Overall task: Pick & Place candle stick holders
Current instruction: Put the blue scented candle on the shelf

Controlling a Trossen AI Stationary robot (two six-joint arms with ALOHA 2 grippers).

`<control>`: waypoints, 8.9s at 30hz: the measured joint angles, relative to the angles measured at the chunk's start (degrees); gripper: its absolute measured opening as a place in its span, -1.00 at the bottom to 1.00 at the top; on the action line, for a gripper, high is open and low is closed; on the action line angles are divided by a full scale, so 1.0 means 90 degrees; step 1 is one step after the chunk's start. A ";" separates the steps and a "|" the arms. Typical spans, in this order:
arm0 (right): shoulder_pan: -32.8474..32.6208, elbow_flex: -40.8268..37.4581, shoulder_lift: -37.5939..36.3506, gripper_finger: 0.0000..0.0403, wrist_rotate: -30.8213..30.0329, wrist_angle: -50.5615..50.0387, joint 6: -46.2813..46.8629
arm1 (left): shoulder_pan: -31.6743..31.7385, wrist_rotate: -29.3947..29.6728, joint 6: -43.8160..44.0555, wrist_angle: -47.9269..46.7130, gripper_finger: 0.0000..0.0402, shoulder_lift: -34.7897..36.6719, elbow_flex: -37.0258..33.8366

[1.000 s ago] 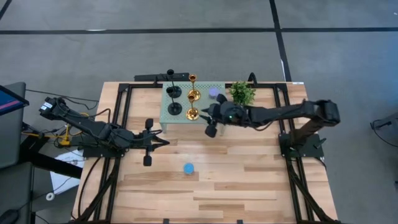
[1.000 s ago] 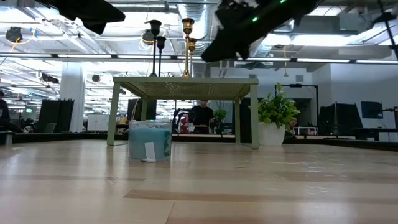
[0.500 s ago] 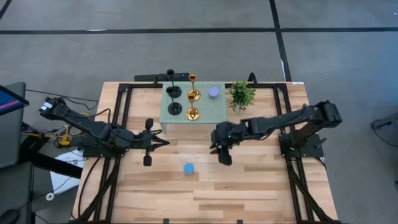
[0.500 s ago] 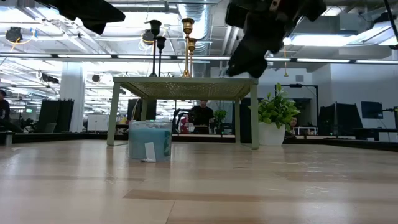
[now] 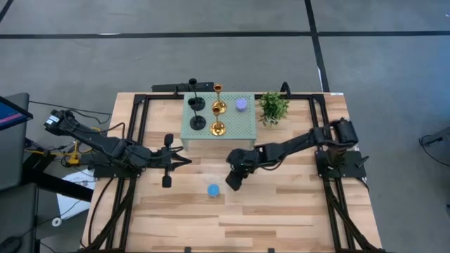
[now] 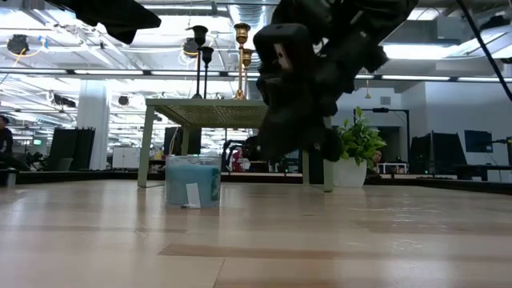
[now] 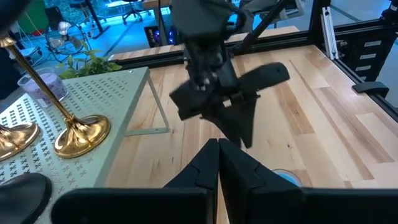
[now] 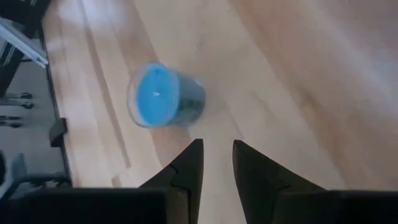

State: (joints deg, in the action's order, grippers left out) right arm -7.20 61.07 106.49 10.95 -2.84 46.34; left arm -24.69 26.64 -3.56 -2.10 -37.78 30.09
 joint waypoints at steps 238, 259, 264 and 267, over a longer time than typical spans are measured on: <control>-0.0143 -0.6581 -0.9630 -1.00 -0.0052 0.3367 -0.5427 | 0.1037 -0.2888 0.0300 -0.0847 -0.60 -0.5540 0.2698; -0.0143 -0.6581 -0.9630 -1.00 -0.0052 0.3367 -0.5427 | 0.1025 -0.3321 0.0807 -0.0888 -0.61 -0.5554 0.2698; -0.0143 -0.6581 -0.9630 -1.00 -0.0052 0.3367 -0.5427 | 0.1025 -0.3321 0.0916 -0.0907 -0.61 -0.5557 0.2698; -0.0143 -0.6581 -0.9630 -1.00 -0.0052 0.3367 -0.5427 | 0.1025 -0.3321 0.0953 -0.0938 -0.61 -0.5557 0.2698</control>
State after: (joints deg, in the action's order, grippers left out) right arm -8.49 1.85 19.81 10.48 27.46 -2.50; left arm -15.46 -3.25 5.02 -10.54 -87.79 54.37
